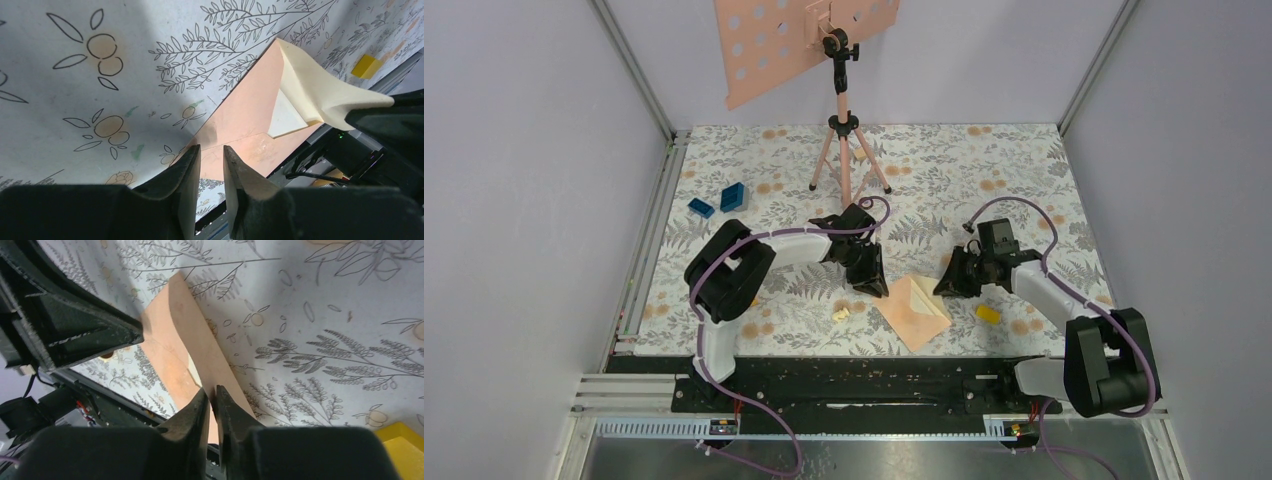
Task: Place the letter into the envelope and seal it
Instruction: Seal the envelope flap on the envelope.
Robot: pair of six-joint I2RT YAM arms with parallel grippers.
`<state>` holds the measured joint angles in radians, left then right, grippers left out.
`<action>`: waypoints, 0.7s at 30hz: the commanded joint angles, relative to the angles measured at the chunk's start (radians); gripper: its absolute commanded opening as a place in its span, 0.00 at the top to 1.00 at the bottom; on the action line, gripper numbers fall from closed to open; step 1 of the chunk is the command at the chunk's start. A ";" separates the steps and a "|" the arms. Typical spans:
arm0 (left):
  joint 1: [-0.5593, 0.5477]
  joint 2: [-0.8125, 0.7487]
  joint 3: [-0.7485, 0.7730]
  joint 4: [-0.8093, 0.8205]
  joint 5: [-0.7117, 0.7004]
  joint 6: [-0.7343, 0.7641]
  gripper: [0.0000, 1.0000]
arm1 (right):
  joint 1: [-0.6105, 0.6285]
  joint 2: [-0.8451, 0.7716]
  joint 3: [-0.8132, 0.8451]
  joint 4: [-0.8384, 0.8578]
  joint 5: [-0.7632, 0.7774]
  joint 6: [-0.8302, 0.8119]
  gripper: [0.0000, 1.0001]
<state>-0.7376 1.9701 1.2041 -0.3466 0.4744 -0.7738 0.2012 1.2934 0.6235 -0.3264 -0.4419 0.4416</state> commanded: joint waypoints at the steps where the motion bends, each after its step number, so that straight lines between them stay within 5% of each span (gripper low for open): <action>1: -0.001 0.041 0.009 0.018 -0.018 0.021 0.75 | 0.013 -0.052 -0.013 0.000 -0.078 -0.018 0.77; 3: -0.001 0.044 0.014 0.017 -0.016 0.019 0.75 | 0.022 -0.053 -0.013 0.001 -0.103 -0.028 0.61; 6: -0.002 0.049 0.019 0.017 -0.012 0.016 0.75 | 0.035 -0.039 -0.012 0.008 -0.135 -0.035 0.52; 21: -0.001 0.054 0.026 0.018 -0.004 0.010 0.75 | 0.099 0.083 -0.035 0.175 -0.191 0.083 0.49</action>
<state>-0.7361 1.9881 1.2171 -0.3382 0.5056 -0.7757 0.2855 1.3396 0.5968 -0.2028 -0.6231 0.4847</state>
